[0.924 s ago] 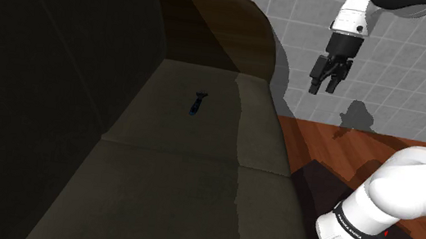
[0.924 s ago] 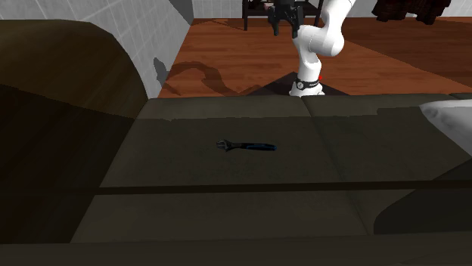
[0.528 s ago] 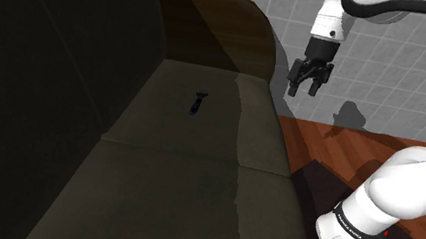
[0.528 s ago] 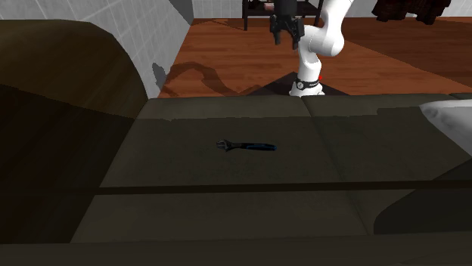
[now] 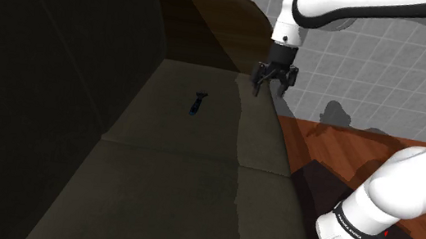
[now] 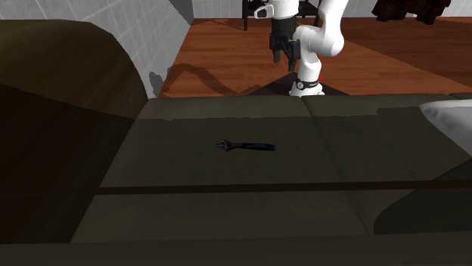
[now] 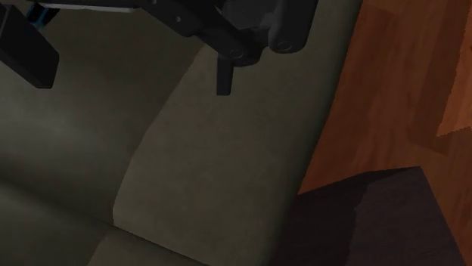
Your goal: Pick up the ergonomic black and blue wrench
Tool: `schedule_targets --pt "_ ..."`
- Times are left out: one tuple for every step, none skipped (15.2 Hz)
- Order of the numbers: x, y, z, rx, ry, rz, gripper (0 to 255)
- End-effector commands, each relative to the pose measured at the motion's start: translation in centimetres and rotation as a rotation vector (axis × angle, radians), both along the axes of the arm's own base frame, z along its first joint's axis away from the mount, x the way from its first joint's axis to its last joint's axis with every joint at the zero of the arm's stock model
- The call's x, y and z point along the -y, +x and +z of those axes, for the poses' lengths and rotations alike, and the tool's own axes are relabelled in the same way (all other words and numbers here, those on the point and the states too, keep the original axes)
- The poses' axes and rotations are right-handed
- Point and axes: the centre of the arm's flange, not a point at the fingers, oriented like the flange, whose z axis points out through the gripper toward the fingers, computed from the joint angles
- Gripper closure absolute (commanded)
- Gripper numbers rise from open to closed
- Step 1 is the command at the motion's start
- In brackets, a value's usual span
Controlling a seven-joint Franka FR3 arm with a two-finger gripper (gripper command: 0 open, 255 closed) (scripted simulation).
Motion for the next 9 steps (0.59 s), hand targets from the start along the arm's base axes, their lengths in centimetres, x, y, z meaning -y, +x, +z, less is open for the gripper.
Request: schedule_targets --pt "-1.5 2.2 -1.0 -0.001 -0.007 -0.045 0" --pt "-2.1 3.3 -1.6 -0.002 -0.012 -0.066 0" --pt "-2.7 4.3 -2.1 -0.003 -0.016 -0.088 0" --pt "-3.3 5.4 -2.6 -0.004 -0.02 -0.109 0" --pt "-3.8 6.4 -3.1 -0.005 -0.025 -0.13 0" --pt "-4.3 7.5 -3.6 -0.006 -0.029 -0.151 0" --pt "-4.8 8.6 -4.1 -0.007 -0.033 -0.172 0" --pt "-5.3 9.7 -4.7 -0.008 -0.037 -0.194 0" --pt "-5.8 10.9 -5.2 -0.009 -0.042 -0.215 0"
